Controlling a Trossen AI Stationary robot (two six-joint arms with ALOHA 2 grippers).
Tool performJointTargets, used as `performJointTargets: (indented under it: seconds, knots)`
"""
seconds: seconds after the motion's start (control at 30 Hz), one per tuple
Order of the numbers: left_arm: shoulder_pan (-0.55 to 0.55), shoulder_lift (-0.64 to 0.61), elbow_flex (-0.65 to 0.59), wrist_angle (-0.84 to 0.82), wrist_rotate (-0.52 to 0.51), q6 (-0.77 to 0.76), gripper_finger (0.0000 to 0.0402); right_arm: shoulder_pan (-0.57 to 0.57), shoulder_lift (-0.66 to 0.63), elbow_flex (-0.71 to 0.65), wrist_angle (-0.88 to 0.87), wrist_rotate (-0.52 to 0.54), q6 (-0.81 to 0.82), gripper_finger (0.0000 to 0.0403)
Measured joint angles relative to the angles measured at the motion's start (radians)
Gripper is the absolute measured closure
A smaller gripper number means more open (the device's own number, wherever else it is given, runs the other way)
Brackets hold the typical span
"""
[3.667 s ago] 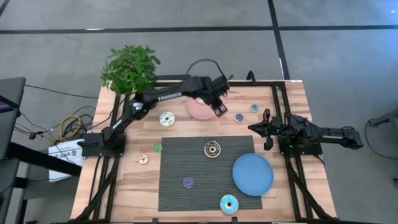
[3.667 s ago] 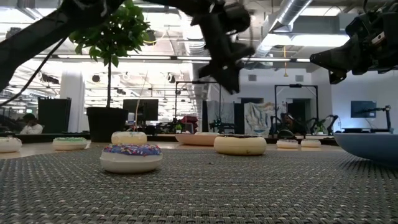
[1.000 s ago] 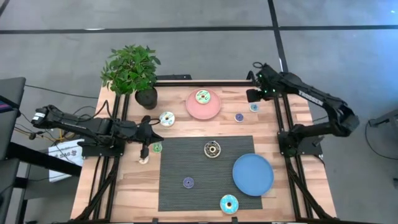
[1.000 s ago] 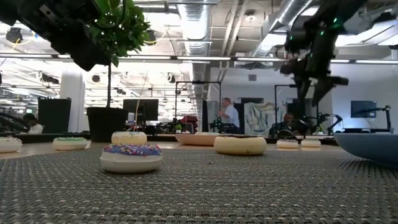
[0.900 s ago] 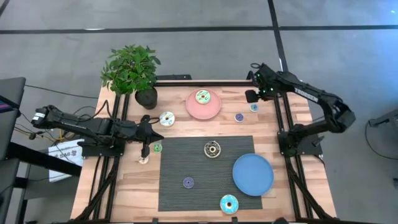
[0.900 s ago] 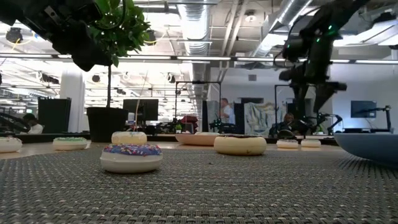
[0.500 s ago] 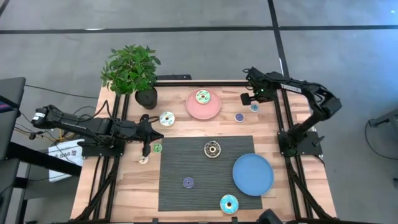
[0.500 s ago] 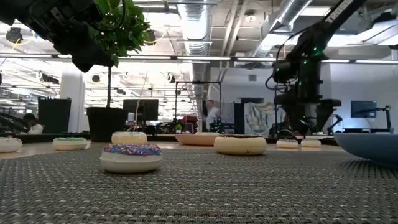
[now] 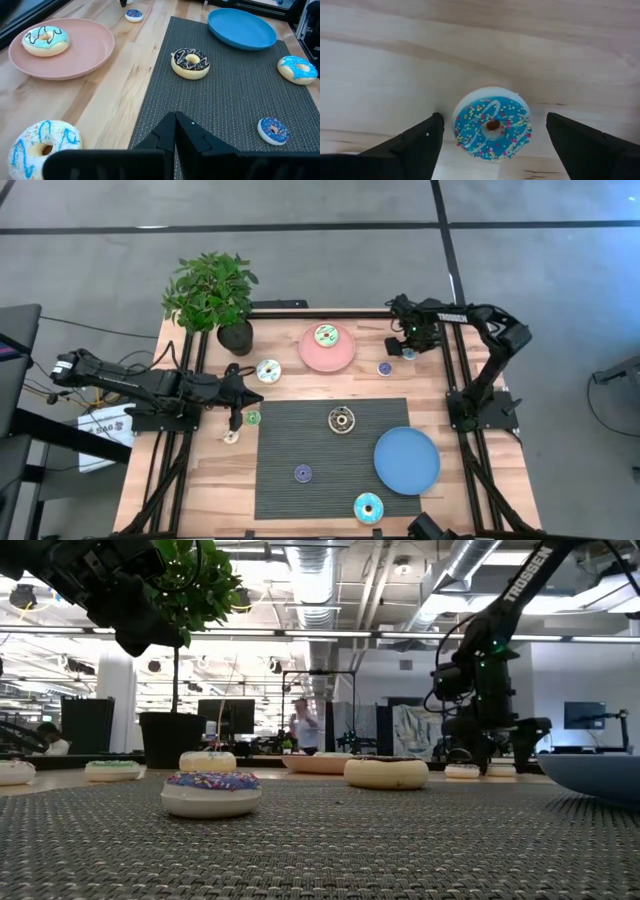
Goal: Pick & Place donuts
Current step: Put the small blue donut on the blue plate
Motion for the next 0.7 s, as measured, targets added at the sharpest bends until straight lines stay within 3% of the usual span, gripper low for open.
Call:
performJointTargets:
  seconds: [0.7]
  knots:
    - [0.000,0.000,0.000,0.000,0.000,-0.021,0.0401,-0.007,0.002,0.000,0.004,-0.005,-0.009,0.0161]
